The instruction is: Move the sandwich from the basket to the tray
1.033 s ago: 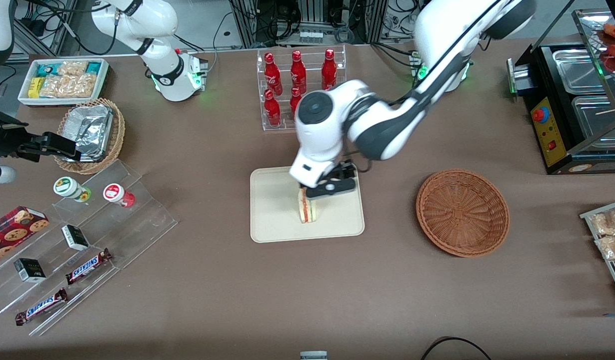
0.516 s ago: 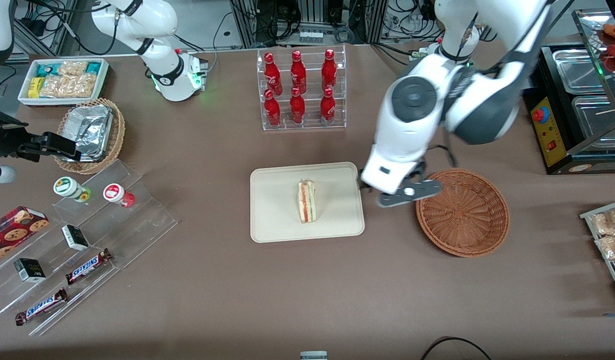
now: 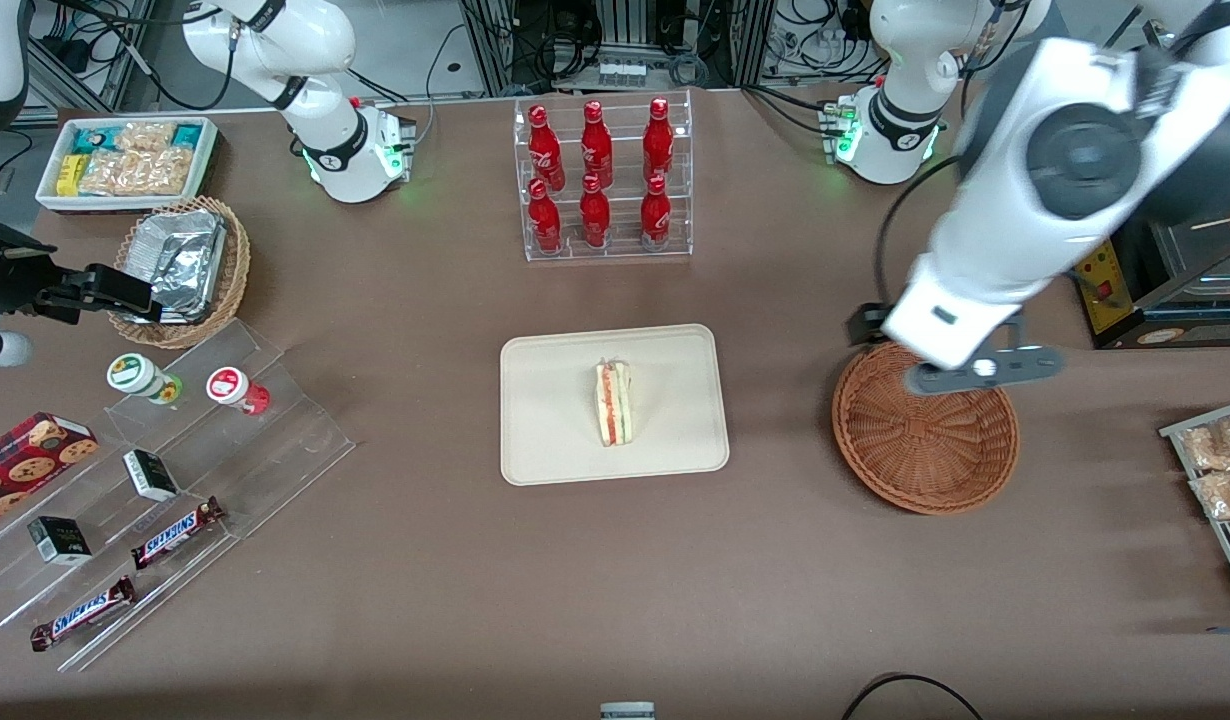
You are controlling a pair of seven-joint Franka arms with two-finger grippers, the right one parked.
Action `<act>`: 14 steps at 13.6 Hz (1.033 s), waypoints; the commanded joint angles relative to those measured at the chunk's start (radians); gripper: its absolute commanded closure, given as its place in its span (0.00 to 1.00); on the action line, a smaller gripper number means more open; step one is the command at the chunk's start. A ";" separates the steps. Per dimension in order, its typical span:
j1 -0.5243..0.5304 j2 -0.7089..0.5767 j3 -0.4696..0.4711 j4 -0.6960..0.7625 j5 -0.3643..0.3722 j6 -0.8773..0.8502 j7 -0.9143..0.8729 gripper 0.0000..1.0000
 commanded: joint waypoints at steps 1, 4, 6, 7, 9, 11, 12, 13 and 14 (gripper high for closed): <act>-0.017 -0.116 0.126 -0.111 -0.070 0.000 0.167 0.00; -0.059 -0.185 0.266 -0.167 -0.109 0.001 0.291 0.00; -0.059 -0.205 0.295 -0.186 -0.118 0.006 0.330 0.00; -0.056 -0.213 0.300 -0.187 -0.117 0.001 0.332 0.00; -0.057 -0.231 0.335 -0.198 -0.117 0.001 0.333 0.00; -0.059 -0.230 0.346 -0.197 -0.114 0.004 0.335 0.00; -0.059 -0.222 0.348 -0.188 -0.112 0.007 0.335 0.00; -0.058 -0.208 0.348 -0.169 -0.115 0.007 0.335 0.00; -0.059 -0.184 0.361 -0.137 -0.115 0.000 0.336 0.00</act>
